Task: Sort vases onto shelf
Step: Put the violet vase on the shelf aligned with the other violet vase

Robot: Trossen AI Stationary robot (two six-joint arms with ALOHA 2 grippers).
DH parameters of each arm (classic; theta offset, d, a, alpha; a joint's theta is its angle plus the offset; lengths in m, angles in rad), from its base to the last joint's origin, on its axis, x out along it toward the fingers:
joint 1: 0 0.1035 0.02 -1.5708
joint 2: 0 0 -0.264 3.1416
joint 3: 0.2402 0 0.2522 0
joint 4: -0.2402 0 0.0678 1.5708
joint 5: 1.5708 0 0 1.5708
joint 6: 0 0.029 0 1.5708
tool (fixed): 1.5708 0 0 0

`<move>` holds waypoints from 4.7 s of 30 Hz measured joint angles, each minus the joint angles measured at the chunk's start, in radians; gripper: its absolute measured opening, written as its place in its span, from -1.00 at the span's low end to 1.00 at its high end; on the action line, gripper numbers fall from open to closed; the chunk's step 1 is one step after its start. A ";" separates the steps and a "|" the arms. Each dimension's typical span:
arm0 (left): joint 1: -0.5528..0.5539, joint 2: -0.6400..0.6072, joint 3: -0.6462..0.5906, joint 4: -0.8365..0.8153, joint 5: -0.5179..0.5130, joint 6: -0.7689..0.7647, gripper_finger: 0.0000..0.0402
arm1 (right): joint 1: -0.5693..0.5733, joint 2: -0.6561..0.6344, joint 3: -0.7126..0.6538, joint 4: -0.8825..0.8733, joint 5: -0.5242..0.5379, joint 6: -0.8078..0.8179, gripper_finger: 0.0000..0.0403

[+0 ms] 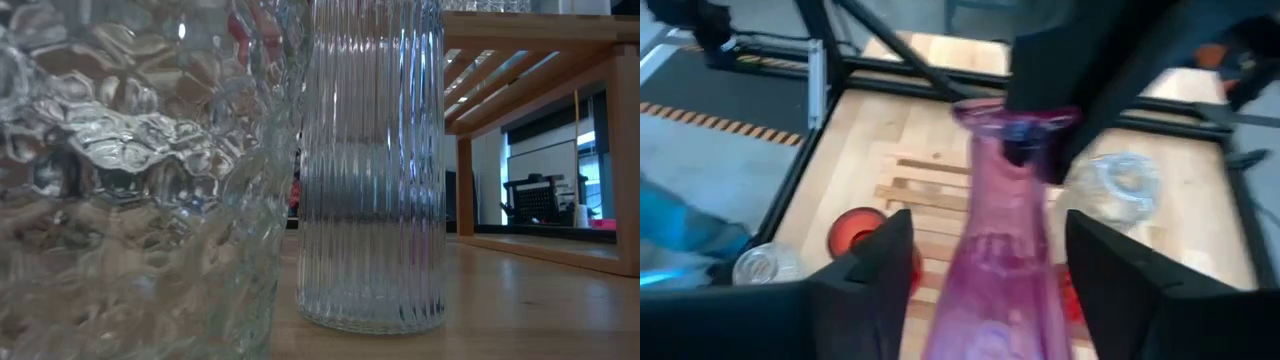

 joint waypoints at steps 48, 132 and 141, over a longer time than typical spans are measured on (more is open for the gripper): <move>0.012 -0.139 0.000 0.122 -0.204 0.037 -0.80 | 0.172 -0.055 0.000 0.003 0.391 0.053 -0.77; 0.015 -0.249 -0.002 -0.066 -0.325 0.140 -0.83 | 0.312 0.075 -0.255 -0.271 0.960 1.238 -0.77; 0.015 -0.249 -0.002 -0.065 -0.324 0.141 -0.83 | 0.301 0.075 -0.255 -0.276 0.945 1.224 -0.55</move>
